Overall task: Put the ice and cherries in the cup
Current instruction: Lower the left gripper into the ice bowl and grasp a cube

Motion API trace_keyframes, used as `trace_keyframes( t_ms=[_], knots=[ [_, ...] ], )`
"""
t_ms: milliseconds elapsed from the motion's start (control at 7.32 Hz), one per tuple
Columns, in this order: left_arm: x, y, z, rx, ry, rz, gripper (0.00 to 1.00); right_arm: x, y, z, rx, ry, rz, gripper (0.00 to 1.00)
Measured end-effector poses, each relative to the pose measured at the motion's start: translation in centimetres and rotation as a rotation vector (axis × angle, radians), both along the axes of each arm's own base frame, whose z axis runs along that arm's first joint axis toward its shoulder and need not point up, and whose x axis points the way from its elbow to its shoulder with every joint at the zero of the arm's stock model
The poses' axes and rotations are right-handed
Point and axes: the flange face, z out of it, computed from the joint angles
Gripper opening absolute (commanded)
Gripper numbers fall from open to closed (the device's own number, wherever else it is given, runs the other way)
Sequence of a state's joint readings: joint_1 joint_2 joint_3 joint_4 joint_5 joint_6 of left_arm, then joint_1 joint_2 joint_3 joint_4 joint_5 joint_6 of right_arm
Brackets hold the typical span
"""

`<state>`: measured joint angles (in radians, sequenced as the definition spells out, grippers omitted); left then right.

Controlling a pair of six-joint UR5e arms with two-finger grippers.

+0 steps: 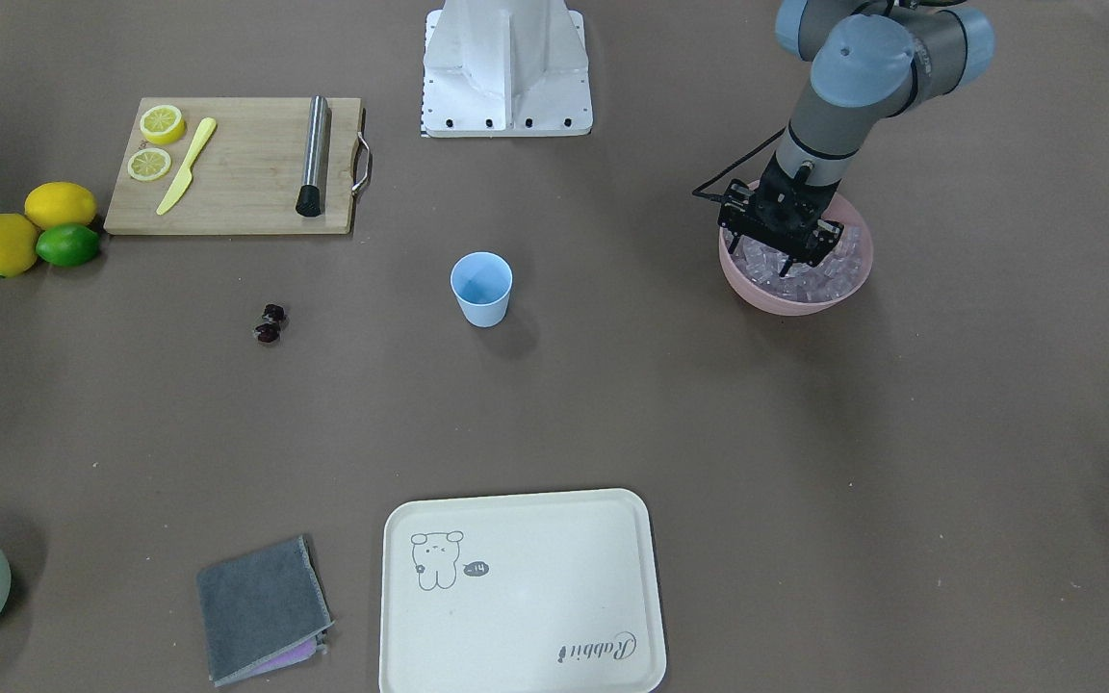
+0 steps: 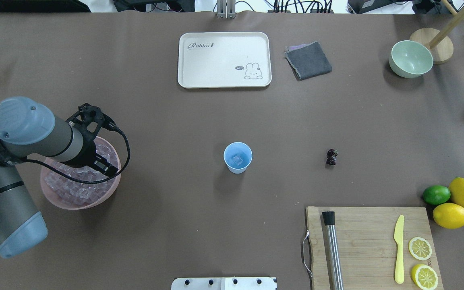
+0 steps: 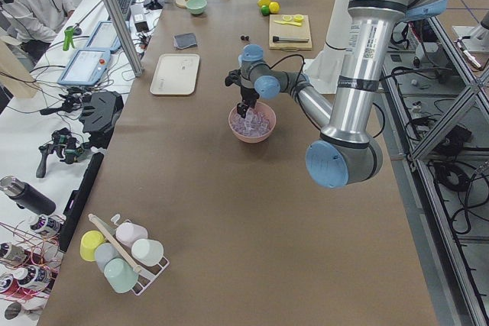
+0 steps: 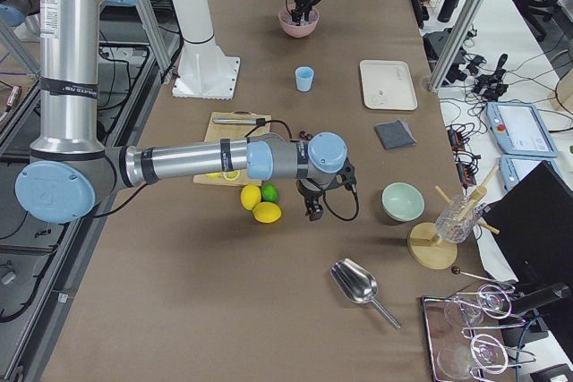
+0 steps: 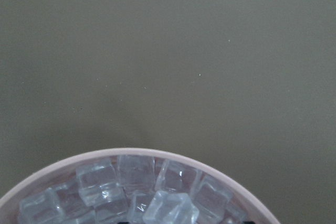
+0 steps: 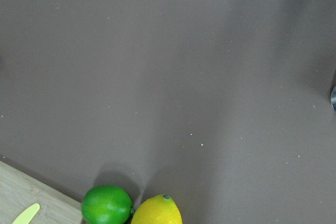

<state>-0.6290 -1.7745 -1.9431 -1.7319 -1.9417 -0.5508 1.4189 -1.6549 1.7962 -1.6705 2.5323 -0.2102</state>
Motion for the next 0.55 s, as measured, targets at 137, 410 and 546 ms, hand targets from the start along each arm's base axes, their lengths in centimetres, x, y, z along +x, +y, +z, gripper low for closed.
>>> trace_keyframes(
  t_ms=[137, 410, 546],
  knots=[
    [-0.03, 0.02, -0.09, 0.003, 0.003, 0.002, 0.0, 0.0, 0.01, -0.09, 0.002, 0.0, 0.0, 1.0],
    [-0.34, 0.09, -0.65, 0.008, 0.013, -0.001, 0.0, 0.0, 0.01, -0.25, 0.005, -0.001, 0.0, 1.0],
    [-0.44, 0.07, -0.78, 0.008, 0.016, -0.004, 0.0, 0.0, 0.01, -0.28, 0.005, -0.001, 0.0, 1.0]
  ],
)
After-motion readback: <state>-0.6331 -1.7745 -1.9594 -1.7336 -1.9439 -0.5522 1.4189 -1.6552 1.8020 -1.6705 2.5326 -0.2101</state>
